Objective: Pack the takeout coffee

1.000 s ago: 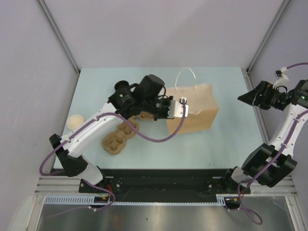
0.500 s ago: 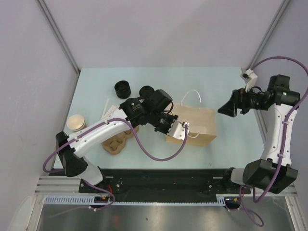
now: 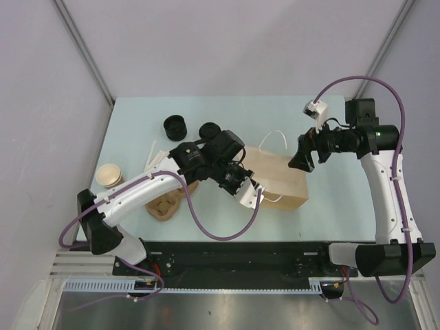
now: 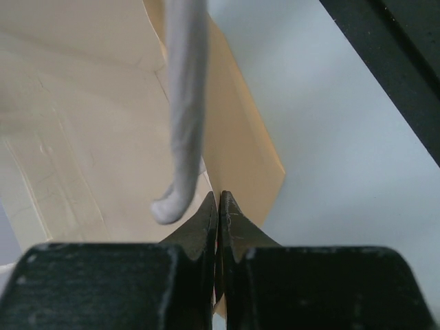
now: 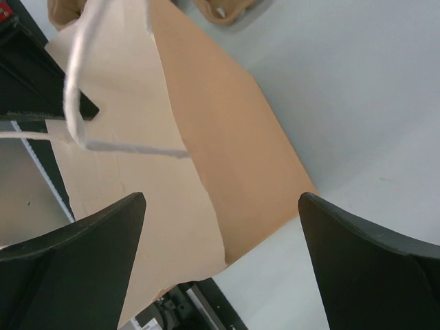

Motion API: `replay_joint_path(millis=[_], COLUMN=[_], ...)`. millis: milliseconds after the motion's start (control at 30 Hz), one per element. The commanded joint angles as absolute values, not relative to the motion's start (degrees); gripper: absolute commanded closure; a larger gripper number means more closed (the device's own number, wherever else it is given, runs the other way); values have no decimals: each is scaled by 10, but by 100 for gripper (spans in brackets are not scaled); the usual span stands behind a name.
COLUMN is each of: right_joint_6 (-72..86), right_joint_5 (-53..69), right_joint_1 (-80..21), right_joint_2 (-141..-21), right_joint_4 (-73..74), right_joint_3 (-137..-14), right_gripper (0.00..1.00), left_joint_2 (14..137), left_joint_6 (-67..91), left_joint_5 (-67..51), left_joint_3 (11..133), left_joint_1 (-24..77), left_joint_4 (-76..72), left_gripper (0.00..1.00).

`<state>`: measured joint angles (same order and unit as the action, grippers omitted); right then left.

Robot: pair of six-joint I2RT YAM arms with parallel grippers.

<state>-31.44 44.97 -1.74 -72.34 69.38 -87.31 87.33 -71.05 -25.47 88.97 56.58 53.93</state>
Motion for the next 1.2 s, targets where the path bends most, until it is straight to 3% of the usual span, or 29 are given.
replay_joint_path(millis=[0,300,467,567,667,700,767,900,967,1033,1100,1167], right_joint_6=[-310,-358,-367,-362,-365,-364,-362,-356,-346,-338,-327,-320], right_joint_5=[431,460,412,368,356,354,352,343,336,337,341,344], right_joint_1=[-34,-102,-137,-160,-172,-175,-175,-175,-172,-165,-159,-152], right_joint_2=[-742,-777,-784,-788,-788,-785,-780,-766,-755,-744,-739,-736], right_joint_4=[667,706,700,671,664,660,657,649,645,639,632,628], right_joint_3=[-941,-971,-960,-937,-935,-935,-934,-926,-917,-911,-901,-896], right_gripper=[0,2,3,12,34,46,58,100,100,100,100,100], left_joint_2=[859,860,860,861,861,860,860,842,818,800,773,757], left_joint_6=[-749,-762,-766,-767,-767,-759,-748,-673,-634,-565,-485,-394], left_joint_5=[-270,-265,-265,-265,-254,-249,-238,-226,-236,-257,-275,-309], left_joint_3=[883,881,878,882,883,883,884,884,885,885,886,890], left_joint_1=[569,567,568,567,568,568,568,555,530,508,466,410], left_joint_4=[545,547,539,535,536,535,533,517,491,469,433,402], left_gripper=[95,96,96,97,93,88,84,71,65,48,38,32])
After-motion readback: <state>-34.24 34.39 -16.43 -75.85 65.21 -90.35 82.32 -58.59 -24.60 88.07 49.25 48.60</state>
